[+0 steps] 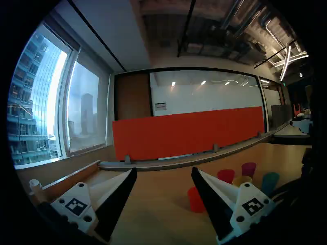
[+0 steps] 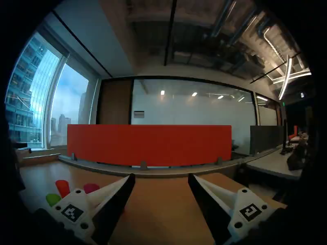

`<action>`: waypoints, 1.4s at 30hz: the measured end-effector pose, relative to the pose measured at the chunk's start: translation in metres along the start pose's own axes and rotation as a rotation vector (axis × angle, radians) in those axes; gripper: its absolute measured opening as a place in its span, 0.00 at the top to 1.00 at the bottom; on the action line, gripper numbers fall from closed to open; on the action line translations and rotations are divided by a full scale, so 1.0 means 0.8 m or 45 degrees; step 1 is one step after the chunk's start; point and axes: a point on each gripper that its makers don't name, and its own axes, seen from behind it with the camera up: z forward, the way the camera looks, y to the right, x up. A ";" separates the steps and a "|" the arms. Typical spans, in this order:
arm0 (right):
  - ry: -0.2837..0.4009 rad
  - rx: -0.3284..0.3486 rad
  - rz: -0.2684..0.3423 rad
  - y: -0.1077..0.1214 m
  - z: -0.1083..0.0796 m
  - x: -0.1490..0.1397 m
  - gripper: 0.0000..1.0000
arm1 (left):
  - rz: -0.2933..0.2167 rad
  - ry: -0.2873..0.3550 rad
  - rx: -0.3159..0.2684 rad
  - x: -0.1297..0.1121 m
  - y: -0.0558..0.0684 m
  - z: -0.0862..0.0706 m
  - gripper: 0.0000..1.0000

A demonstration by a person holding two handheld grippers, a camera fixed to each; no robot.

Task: Pour water

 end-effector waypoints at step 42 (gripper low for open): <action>-0.039 -0.012 -0.003 -0.015 -0.003 0.009 0.00 | -0.136 -0.057 0.054 -0.104 -0.020 0.001 0.01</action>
